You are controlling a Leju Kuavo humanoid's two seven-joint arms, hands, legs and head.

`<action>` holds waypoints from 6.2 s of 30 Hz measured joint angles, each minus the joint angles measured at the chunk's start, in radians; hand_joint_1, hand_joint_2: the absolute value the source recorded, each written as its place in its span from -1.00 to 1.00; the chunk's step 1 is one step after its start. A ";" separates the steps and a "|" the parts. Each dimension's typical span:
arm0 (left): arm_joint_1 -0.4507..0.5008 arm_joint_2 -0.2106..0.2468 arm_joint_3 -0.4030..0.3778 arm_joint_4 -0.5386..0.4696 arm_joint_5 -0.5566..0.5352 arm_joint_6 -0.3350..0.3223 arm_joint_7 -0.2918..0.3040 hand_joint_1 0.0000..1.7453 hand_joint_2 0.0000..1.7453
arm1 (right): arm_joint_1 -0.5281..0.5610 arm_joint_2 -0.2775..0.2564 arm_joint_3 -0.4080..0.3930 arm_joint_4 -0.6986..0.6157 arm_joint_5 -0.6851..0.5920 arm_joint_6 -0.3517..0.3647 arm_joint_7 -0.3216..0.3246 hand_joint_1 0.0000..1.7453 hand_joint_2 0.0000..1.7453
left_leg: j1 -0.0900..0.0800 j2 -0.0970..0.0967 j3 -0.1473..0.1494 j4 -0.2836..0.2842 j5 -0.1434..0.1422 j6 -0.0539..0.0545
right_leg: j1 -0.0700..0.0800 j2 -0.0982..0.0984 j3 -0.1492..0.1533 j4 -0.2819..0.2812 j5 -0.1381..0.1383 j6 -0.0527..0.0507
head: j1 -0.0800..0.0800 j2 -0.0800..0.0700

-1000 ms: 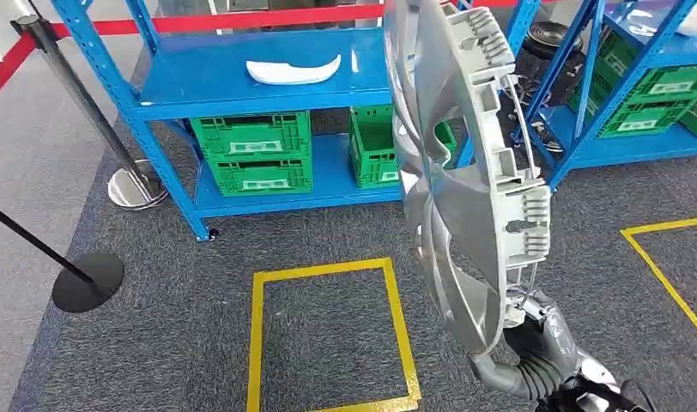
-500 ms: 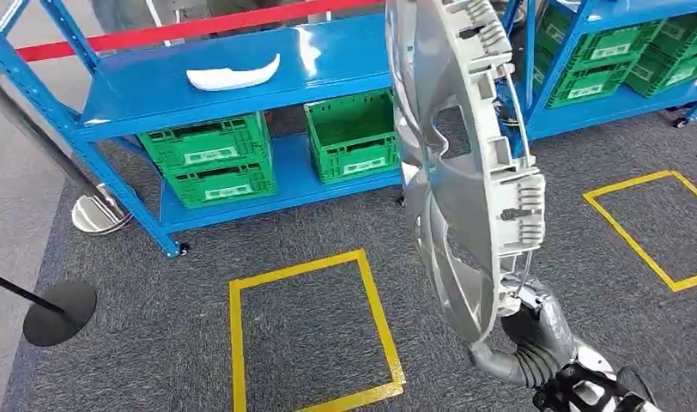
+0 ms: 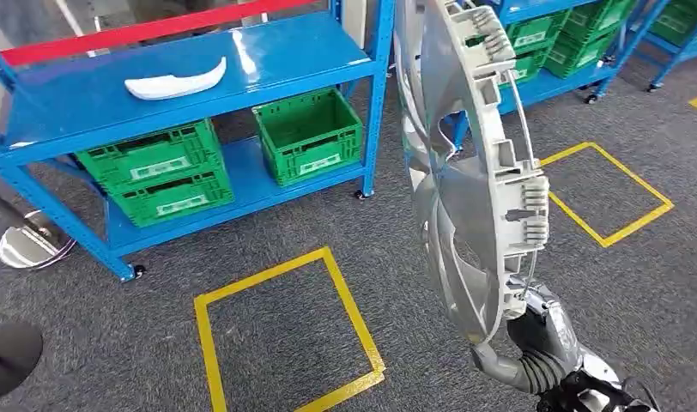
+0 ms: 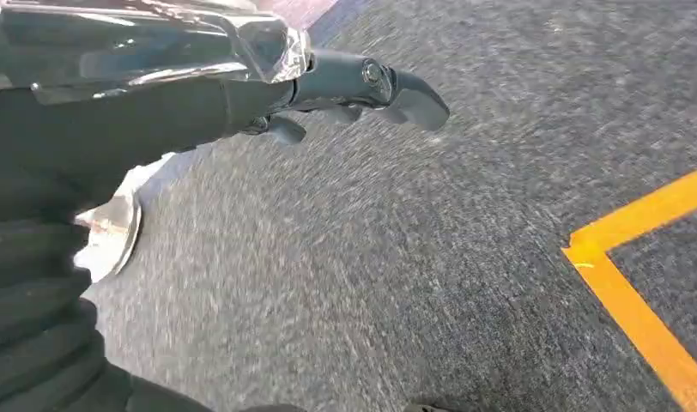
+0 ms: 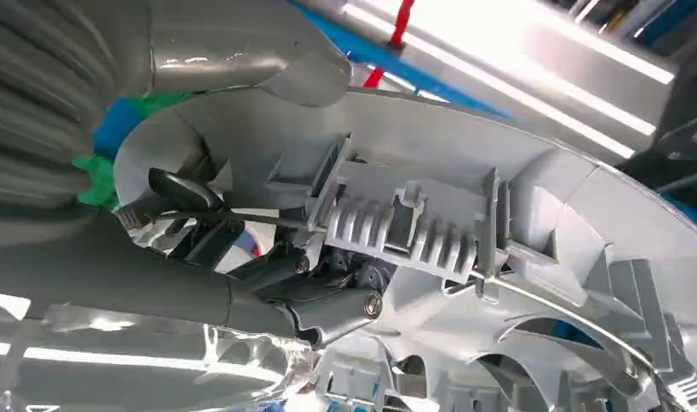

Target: Take the parts from the cabinet and place them on the table.

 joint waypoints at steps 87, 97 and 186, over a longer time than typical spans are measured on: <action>-0.055 0.026 -0.023 -0.010 -0.055 -0.003 0.045 -1.00 1.00 | -0.062 0.119 -0.081 0.075 0.016 0.043 0.000 0.94 1.00 | -0.013 -0.088 -0.009 0.018 -0.017 -0.028 | -0.009 0.131 0.105 -0.258 0.158 -0.022 | -0.012 0.000; -0.052 0.027 -0.026 -0.010 -0.080 -0.006 0.049 -1.00 1.00 | -0.082 0.130 -0.070 0.090 0.032 0.055 0.000 0.94 1.00 | -0.008 0.060 0.002 0.002 -0.008 -0.012 | 0.001 -0.020 0.048 -0.110 0.104 -0.007 | -0.006 0.000; -0.043 0.010 -0.024 -0.011 -0.068 -0.072 0.042 -1.00 1.00 | -0.112 0.118 -0.042 0.104 0.103 0.034 0.000 0.94 1.00 | -0.003 -0.004 -0.023 0.009 0.006 -0.008 | 0.006 0.003 -0.034 0.071 0.004 -0.011 | -0.004 0.000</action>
